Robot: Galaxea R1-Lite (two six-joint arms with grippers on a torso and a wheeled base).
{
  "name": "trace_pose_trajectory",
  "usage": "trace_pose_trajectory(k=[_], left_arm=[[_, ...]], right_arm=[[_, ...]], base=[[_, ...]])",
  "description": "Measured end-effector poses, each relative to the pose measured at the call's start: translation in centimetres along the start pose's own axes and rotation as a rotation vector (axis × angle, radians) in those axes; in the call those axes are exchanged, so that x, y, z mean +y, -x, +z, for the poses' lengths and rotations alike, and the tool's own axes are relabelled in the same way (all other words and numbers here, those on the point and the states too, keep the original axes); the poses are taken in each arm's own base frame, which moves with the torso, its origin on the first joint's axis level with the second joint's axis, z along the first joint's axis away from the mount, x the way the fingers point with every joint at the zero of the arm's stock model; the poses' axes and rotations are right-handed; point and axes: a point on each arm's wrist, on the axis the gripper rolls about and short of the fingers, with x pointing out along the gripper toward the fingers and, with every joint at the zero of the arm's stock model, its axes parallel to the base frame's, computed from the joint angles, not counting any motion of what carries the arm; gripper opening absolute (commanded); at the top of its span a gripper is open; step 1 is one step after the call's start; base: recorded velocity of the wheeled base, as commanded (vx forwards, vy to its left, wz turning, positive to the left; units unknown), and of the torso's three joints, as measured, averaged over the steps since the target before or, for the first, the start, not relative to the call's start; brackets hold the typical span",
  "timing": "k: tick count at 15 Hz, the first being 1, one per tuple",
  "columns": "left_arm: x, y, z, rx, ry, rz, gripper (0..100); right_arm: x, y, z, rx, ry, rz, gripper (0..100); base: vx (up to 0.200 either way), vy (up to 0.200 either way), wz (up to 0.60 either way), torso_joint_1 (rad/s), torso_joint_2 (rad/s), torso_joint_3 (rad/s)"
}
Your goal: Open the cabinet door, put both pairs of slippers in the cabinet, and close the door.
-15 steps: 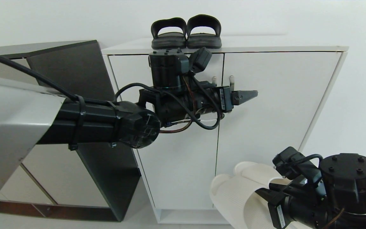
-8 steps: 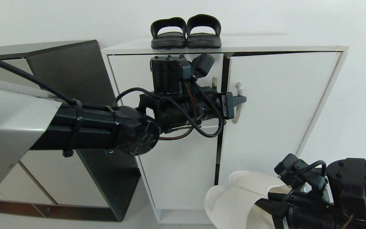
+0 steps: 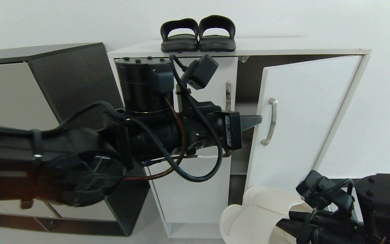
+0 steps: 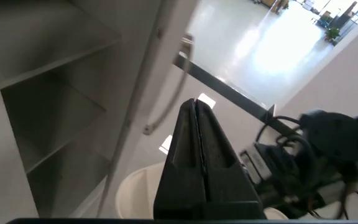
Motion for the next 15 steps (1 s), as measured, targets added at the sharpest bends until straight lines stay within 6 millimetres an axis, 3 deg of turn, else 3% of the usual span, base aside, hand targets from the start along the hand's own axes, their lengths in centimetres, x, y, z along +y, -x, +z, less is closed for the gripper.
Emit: trace_pose_trajectory(k=[3, 5, 9, 15], left_arm=[[-0.2, 2.5, 0.5, -0.018, 0.003, 0.025, 0], [0.6, 2.7, 1.0, -0.035, 0.01, 0.047, 0], [3.0, 0.9, 0.9, -0.048, 0.006, 0.079, 0], [5.1, -2.7, 1.3, -0.075, -0.006, 0.075, 0]], right_arm=[[0.3, 0.1, 0.0, 0.002, 0.008, 0.012, 0], [0.6, 0.1, -0.1, 0.004, 0.015, 0.022, 0], [0.7, 0.1, -0.3, 0.01, 0.017, 0.025, 0], [1.3, 0.2, -0.7, 0.042, 0.033, 0.049, 0]], base=[[0.0, 0.0, 0.0, 0.0, 0.0, 0.0], [0.0, 0.0, 0.0, 0.0, 0.0, 0.0], [0.0, 0.0, 0.0, 0.0, 0.0, 0.0], [0.0, 0.0, 0.0, 0.0, 0.0, 0.0]])
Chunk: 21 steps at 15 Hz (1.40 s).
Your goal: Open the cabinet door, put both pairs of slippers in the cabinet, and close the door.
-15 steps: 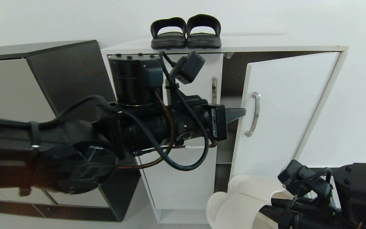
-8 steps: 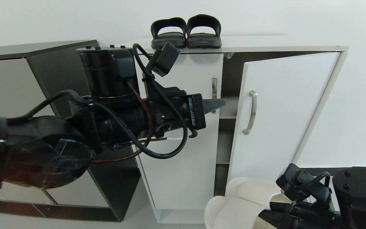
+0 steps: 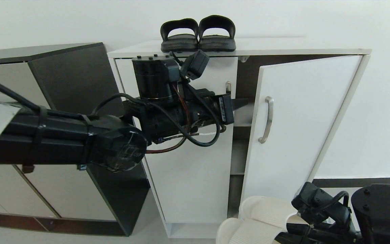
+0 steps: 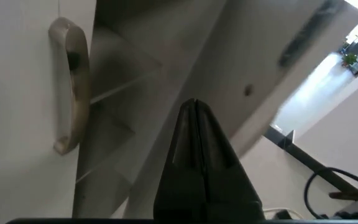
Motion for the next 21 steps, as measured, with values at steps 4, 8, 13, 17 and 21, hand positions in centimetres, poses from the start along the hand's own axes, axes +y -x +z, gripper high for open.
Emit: trace_pose_trajectory(k=[4, 8, 13, 17, 21], left_arm=[[0.3, -2.4, -1.1, 0.013, 0.004, -0.022, 0], [0.6, -3.4, -1.2, 0.031, 0.012, -0.02, 0], [-0.5, -3.5, -1.7, 0.048, 0.019, -0.047, 0], [-4.5, -4.4, -3.0, 0.059, 0.015, -0.147, 0], [-4.9, -4.1, -2.8, 0.051, 0.012, -0.145, 0]], right_arm=[[0.2, 0.0, -0.1, 0.004, 0.004, 0.007, 0], [0.7, 0.0, -0.3, 0.013, 0.011, 0.03, 0], [1.7, 0.2, -0.8, 0.026, 0.037, 0.079, 0], [2.5, 0.4, -1.6, 0.027, 0.058, 0.118, 0], [2.5, 0.3, -1.5, 0.002, 0.047, 0.115, 0]], base=[[0.0, 0.0, 0.0, 0.0, 0.0, 0.0], [-0.1, 0.0, 0.0, 0.002, 0.0, -0.002], [-0.2, 0.0, 0.0, 0.006, 0.01, 0.001], [-0.2, 0.0, 0.0, 0.004, 0.0, 0.004], [-0.05, 0.0, 0.0, 0.001, 0.0, 0.002]])
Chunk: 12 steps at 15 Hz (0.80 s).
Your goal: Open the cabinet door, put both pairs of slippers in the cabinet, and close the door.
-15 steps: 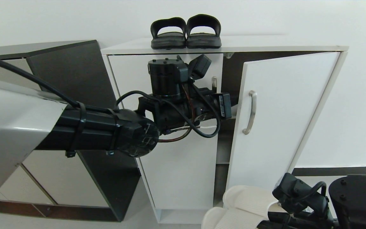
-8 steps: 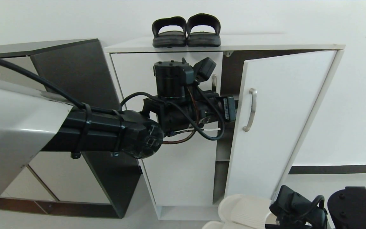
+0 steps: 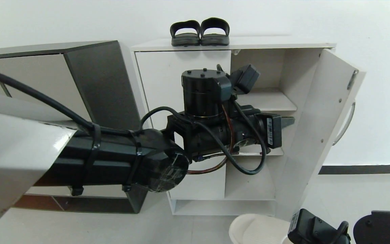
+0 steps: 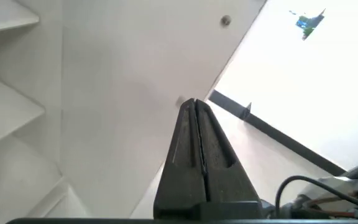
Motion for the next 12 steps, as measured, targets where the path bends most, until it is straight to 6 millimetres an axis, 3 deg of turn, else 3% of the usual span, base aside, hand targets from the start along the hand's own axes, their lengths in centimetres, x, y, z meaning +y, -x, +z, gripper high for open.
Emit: trace_pose_trajectory(k=[3, 5, 7, 9, 12], left_arm=[[1.1, 3.9, 2.3, -0.044, -0.012, 0.079, 0], [1.0, 8.3, 4.1, -0.07, -0.019, 0.15, 0], [-0.2, 13.9, 5.2, -0.081, -0.017, 0.238, 0], [-2.5, 19.7, 5.2, -0.093, -0.019, 0.321, 0], [-6.2, 27.7, 2.3, -0.106, -0.058, 0.533, 0]], right_arm=[[-1.3, -0.8, 0.7, -0.049, -0.046, -0.063, 0], [-2.5, -1.4, 1.8, -0.083, -0.085, -0.163, 0], [-3.3, -2.1, 3.2, -0.129, -0.162, -0.303, 0], [-3.8, -3.0, 4.1, -0.154, -0.192, -0.418, 0], [-4.5, -4.0, 4.7, -0.161, -0.21, -0.468, 0]], base=[[0.0, 0.0, 0.0, 0.0, 0.0, 0.0], [0.0, 0.0, 0.0, 0.0, 0.0, 0.0], [0.0, 0.0, 0.0, 0.0, 0.0, 0.0], [0.0, 0.0, 0.0, 0.0, 0.0, 0.0], [0.0, 0.0, 0.0, 0.0, 0.0, 0.0]])
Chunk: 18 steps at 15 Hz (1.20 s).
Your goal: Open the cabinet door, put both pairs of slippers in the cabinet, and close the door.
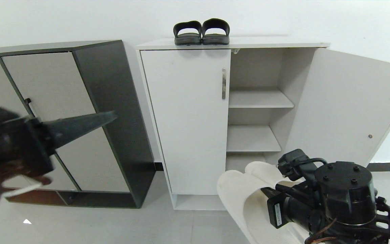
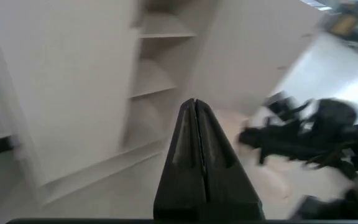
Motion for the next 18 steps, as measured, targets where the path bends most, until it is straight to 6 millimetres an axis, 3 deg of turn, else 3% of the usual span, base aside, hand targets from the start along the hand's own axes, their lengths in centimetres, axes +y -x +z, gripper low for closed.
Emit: trace_pose_trajectory(k=[4, 7, 11, 14, 18], left_arm=[[0.2, 9.6, -5.9, -0.016, -0.097, 0.419, 0], [0.3, 13.3, -11.5, 0.006, -0.151, 0.724, 0], [0.5, 14.4, -17.8, -0.013, -0.168, 0.78, 0], [0.8, 14.4, -19.9, 0.006, -0.22, 0.721, 0], [0.7, 14.8, -20.4, -0.035, -0.25, 0.631, 0]], right_arm=[[-0.7, -0.7, 0.1, 0.003, -0.009, -0.051, 0], [-0.7, -0.9, -0.1, 0.006, -0.003, -0.085, 0], [-0.6, -1.1, -0.2, 0.012, 0.002, -0.085, 0], [-0.4, -1.0, -0.1, 0.001, 0.003, -0.089, 0], [0.2, -2.1, 0.7, -0.025, -0.014, -0.126, 0]], base=[[0.0, 0.0, 0.0, 0.0, 0.0, 0.0], [0.0, 0.0, 0.0, 0.0, 0.0, 0.0], [0.0, 0.0, 0.0, 0.0, 0.0, 0.0], [0.0, 0.0, 0.0, 0.0, 0.0, 0.0], [0.0, 0.0, 0.0, 0.0, 0.0, 0.0]])
